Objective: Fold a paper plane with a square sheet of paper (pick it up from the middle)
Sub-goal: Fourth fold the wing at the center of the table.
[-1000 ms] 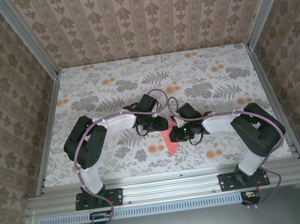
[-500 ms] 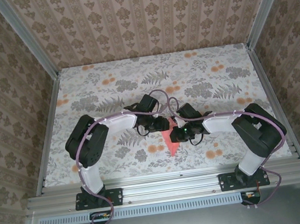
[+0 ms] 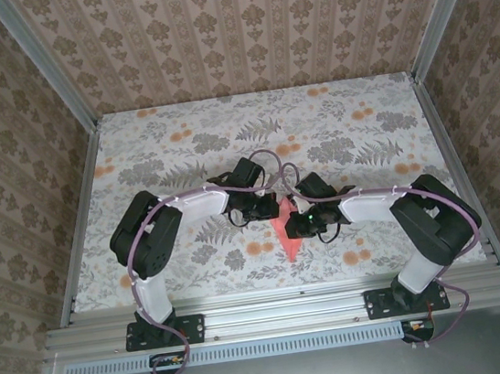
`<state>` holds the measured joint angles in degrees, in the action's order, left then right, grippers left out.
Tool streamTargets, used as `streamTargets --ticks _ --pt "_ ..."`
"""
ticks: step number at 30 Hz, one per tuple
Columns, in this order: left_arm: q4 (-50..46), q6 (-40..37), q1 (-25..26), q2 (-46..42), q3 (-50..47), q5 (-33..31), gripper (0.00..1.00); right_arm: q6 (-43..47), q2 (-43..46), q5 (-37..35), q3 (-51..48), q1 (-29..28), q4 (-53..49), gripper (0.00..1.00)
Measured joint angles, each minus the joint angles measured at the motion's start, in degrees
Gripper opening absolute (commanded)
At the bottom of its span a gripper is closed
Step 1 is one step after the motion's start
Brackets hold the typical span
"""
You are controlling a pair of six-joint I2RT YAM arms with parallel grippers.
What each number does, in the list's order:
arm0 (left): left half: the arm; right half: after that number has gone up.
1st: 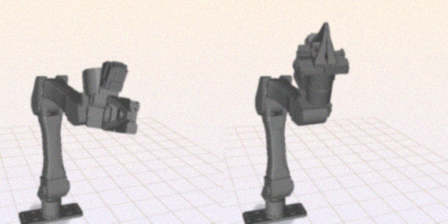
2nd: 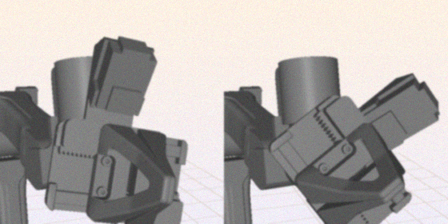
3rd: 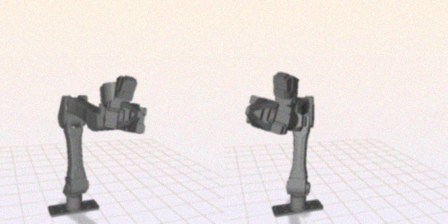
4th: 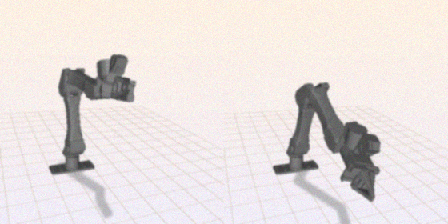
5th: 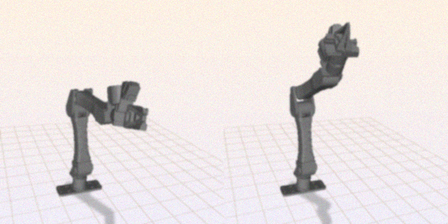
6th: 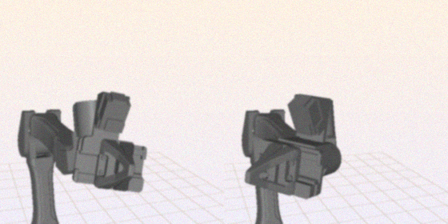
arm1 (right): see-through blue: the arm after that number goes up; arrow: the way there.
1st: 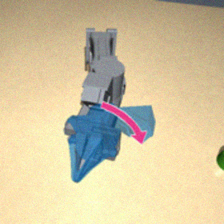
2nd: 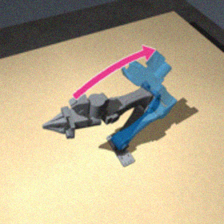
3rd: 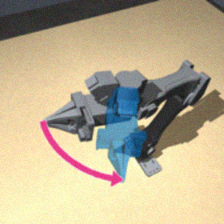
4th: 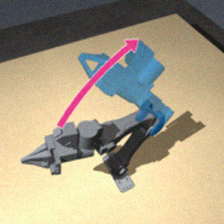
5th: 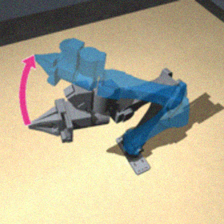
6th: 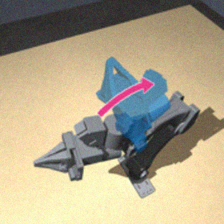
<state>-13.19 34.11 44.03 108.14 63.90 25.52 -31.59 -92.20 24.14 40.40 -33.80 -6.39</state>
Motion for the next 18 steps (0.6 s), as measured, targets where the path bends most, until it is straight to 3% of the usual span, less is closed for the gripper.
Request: streamTargets --ticks 9,18 --pt "0.0 -0.1 -0.5 0.0 -0.9 0.0 0.00 0.7 8.9 -4.0 0.0 -2.2 -4.2 0.22" --pt "0.6 -0.1 -0.6 0.0 -1.4 0.2 0.00 3.0 16.4 -16.0 -0.2 -11.6 -10.7 0.30"
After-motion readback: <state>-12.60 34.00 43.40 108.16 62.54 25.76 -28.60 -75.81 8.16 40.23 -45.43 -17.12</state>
